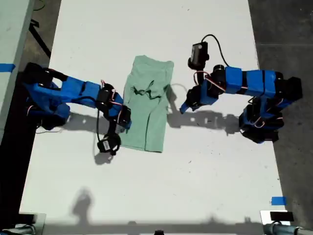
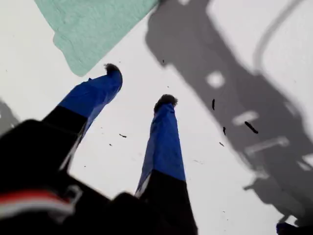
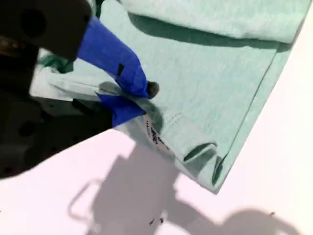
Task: Fold t-shirt
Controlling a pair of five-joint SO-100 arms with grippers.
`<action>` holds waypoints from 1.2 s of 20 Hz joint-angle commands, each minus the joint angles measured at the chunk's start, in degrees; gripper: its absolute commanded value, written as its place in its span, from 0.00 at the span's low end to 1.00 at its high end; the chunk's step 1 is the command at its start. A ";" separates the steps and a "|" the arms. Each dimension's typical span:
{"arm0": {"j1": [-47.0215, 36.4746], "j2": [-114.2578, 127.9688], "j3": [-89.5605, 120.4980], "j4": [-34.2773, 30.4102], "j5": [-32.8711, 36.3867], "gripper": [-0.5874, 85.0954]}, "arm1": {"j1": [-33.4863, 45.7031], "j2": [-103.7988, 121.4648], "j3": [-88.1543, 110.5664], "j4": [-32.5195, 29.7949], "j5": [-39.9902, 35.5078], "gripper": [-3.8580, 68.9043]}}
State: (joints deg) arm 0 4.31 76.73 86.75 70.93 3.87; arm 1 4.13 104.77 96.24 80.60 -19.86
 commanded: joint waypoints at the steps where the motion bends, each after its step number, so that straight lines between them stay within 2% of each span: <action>1: 1.76 -10.90 -14.59 -0.18 1.14 0.01 | -0.88 4.92 0.00 -1.49 0.70 0.32; 4: 0.79 -21.18 -23.91 1.67 1.14 0.02 | -1.14 6.06 1.32 -1.76 1.14 0.32; 6: 0.09 -22.94 -28.30 5.98 3.08 0.26 | -1.32 7.12 2.37 -1.93 1.58 0.32; 7: -0.26 -21.71 -29.97 9.40 3.16 0.29 | -1.41 7.73 3.25 -2.20 1.85 0.32; 10: -1.67 -10.28 -29.88 19.78 5.19 0.30 | -1.41 9.58 5.45 -2.64 2.29 0.32; 11: -2.11 -5.71 -28.56 22.24 6.68 0.33 | -1.49 10.11 6.15 -2.64 2.55 0.32; 13: -2.29 1.23 -26.81 26.19 8.79 0.31 | -1.85 11.78 7.47 -2.64 3.08 0.31; 15: -0.18 5.80 -22.59 27.25 8.88 0.29 | -3.08 13.36 8.79 -2.64 3.78 0.31; 17: 3.60 9.67 -16.26 26.63 5.89 0.29 | -6.24 12.92 9.32 -2.99 5.27 0.31; 20: 9.49 15.73 -6.33 21.62 0.09 0.28 | -12.22 9.58 9.58 -8.61 8.26 0.32; 24: 14.06 20.57 1.41 18.72 -6.50 0.27 | -17.40 2.11 6.68 -14.50 12.30 0.33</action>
State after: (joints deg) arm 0 16.00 93.16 86.92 91.85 -0.09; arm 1 -10.99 108.37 106.26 69.35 -9.23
